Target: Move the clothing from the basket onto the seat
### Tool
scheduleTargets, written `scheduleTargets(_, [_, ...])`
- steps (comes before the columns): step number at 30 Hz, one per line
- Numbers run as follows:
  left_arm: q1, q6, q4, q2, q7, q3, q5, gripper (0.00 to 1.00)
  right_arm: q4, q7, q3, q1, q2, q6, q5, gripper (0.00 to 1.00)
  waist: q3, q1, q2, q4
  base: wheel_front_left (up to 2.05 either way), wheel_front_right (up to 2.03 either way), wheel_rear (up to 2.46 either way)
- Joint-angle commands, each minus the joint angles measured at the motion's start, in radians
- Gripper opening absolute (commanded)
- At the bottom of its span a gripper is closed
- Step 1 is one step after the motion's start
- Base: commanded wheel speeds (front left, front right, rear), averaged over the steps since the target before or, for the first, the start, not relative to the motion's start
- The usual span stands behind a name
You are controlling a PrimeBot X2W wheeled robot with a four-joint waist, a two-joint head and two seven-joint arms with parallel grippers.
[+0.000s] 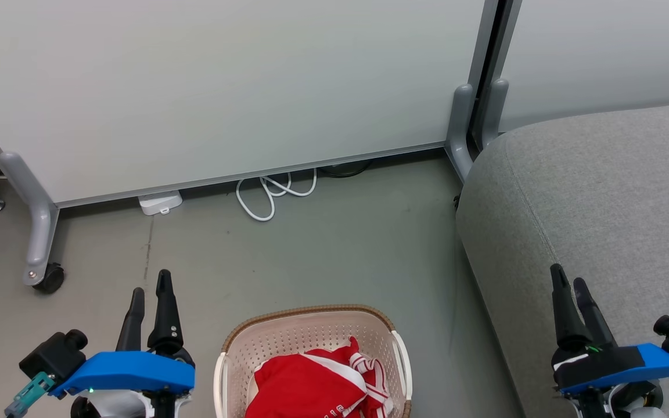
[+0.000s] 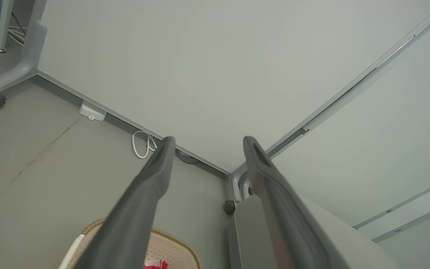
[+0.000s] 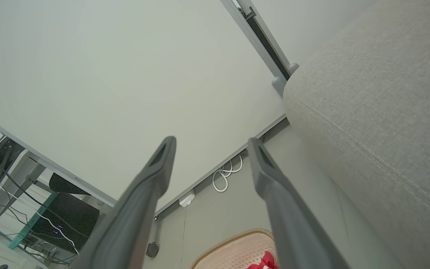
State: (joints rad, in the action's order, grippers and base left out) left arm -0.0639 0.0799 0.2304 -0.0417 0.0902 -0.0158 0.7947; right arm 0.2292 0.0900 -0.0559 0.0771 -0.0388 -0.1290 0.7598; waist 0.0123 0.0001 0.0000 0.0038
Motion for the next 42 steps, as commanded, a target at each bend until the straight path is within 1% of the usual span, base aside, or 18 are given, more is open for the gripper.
scheduleTargets(1, [-0.025,0.0,-0.007,-0.008,0.009,-0.005,-0.029,1.0,-0.015,0.01,0.002,0.024,-0.009,-0.002,-0.03,1.0,0.0,0.0,0.0,0.0,0.0,0.0,0.0])
scheduleTargets(18, [-0.032,0.015,0.023,-0.009,0.058,-0.033,-0.23,1.0,-0.009,0.058,0.007,0.03,-0.011,-0.002,-0.229,1.0,0.0,0.0,0.0,0.004,0.0,0.0,0.0])
scheduleTargets(32, [-0.037,0.019,0.055,-0.009,0.093,-0.059,-0.343,1.0,0.017,0.092,0.017,0.033,-0.012,-0.002,-0.384,1.0,-0.004,0.0,0.0,0.008,0.0,0.0,0.0])
scheduleTargets(42, [-0.041,0.013,0.07,-0.01,0.115,-0.072,-0.397,1.0,0.023,0.115,0.025,0.036,-0.013,-0.002,-0.472,1.0,-0.005,0.0,0.0,0.014,0.0,0.0,0.0])
